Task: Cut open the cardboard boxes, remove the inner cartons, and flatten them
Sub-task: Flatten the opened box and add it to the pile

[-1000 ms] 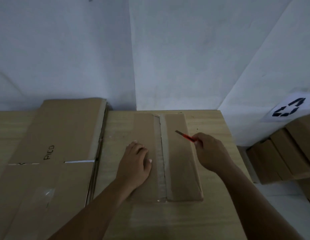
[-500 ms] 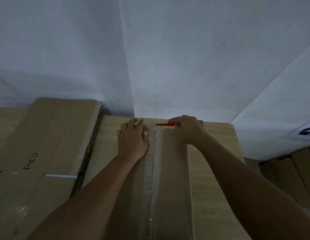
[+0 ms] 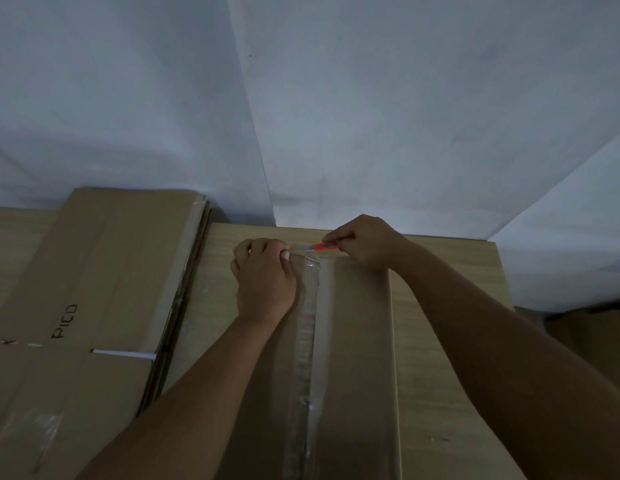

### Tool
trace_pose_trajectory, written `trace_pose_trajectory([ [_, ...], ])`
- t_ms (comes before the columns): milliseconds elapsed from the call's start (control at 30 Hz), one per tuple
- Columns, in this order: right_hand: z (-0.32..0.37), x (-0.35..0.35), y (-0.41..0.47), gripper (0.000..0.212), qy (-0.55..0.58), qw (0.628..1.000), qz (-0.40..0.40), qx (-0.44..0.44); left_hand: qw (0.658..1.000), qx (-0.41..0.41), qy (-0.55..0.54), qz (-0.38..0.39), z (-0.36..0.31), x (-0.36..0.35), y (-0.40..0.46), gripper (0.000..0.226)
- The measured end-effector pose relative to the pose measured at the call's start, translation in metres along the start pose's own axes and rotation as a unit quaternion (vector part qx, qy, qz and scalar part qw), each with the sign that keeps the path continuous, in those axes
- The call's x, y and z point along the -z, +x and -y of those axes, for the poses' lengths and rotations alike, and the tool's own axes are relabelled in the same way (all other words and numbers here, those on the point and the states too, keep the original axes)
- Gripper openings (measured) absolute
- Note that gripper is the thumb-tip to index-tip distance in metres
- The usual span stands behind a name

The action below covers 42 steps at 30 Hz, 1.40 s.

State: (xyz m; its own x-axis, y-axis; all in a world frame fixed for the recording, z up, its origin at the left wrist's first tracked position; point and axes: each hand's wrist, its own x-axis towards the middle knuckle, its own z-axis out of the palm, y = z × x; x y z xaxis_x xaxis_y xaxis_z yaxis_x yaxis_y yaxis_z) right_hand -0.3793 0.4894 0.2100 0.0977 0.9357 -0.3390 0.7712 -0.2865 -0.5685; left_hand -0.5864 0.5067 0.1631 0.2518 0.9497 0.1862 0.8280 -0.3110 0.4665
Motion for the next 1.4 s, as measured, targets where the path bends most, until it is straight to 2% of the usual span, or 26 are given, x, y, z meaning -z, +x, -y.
trace_pose_trajectory([
  [233, 0.01, 0.007, 0.001, 0.042, -0.124, 0.991, -0.022, 0.04, 0.998, -0.018, -0.032, -0.041, 0.007, -0.004, 0.0, 0.013],
  [400, 0.008, 0.004, -0.003, 0.042, -0.121, 0.99, -0.054, 0.039, 0.997, -0.022, -0.055, -0.042, 0.011, -0.005, 0.002, 0.015],
  [567, 0.005, 0.003, -0.007, 0.04, -0.111, 0.992, -0.041, 0.038, 0.997, -0.013, -0.065, -0.031, 0.008, -0.003, 0.0, 0.014],
  [700, 0.01, 0.003, -0.009, 0.041, -0.17, 0.984, -0.033, 0.029, 0.997, -0.015, -0.067, -0.023, 0.006, -0.001, 0.0, 0.015],
  [867, 0.009, 0.002, -0.012, 0.04, -0.109, 0.992, -0.056, 0.033, 0.997, -0.023, -0.068, -0.016, 0.005, -0.001, -0.001, 0.017],
  [1133, 0.002, 0.004, -0.012, 0.039, -0.09, 0.995, -0.033, 0.039, 0.997, -0.023, -0.07, -0.019, 0.002, -0.004, -0.003, 0.015],
  [1267, 0.009, 0.005, -0.01, 0.039, -0.199, 0.978, -0.026, 0.056, 0.997, -0.03, -0.063, -0.014, 0.001, -0.006, -0.003, 0.015],
  [1400, 0.016, 0.007, -0.01, 0.043, -0.213, 0.974, -0.003, 0.078, 0.998, -0.029, -0.057, -0.006, 0.004, -0.008, 0.0, 0.016],
])
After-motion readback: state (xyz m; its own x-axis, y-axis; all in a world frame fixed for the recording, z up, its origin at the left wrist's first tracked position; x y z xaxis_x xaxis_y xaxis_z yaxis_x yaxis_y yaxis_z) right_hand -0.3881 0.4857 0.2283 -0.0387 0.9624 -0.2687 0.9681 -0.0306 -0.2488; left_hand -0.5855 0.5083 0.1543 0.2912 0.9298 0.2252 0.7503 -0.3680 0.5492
